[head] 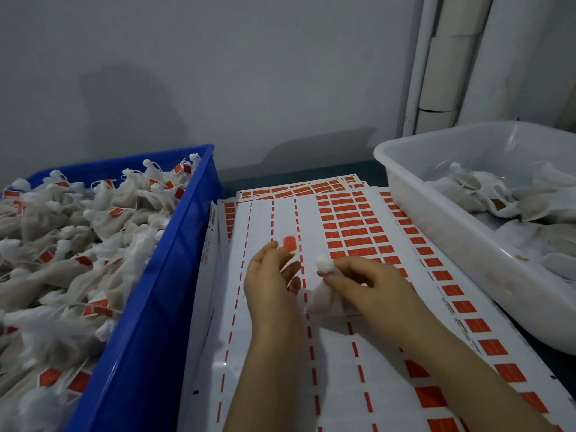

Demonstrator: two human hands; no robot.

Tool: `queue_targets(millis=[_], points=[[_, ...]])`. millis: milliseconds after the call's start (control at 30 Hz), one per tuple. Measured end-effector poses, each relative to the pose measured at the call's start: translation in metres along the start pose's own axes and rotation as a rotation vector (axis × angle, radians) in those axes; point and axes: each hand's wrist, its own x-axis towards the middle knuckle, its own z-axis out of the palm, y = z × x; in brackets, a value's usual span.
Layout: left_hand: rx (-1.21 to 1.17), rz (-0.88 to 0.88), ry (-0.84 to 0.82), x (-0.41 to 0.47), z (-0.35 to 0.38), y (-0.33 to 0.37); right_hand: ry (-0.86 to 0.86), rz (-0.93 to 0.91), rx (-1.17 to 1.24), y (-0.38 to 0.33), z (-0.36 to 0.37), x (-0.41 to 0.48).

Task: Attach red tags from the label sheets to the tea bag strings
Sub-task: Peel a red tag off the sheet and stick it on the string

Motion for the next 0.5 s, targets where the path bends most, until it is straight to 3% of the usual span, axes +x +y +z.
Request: queue_targets(millis=[167,267,367,500], points=[[0.089,0.053,0.054,0.003,0.001,0.006,0.132,0.084,0.156,0.000,-0.008,0.004],[0.361,0.264,-0.160,-0.008,0.005,0.000,0.206,0.102,0.238,-0.002,-0.012,0.005],[0.643,0.464,-0.411,-0.020,0.007,-0.009,0.205,0.081,0.158,-0.002,-0.014,0.005],[0.694,0.600,-0.354,-0.016,0.005,-0.013,0.210,0.080,0.115,0.000,-0.011,0.006]])
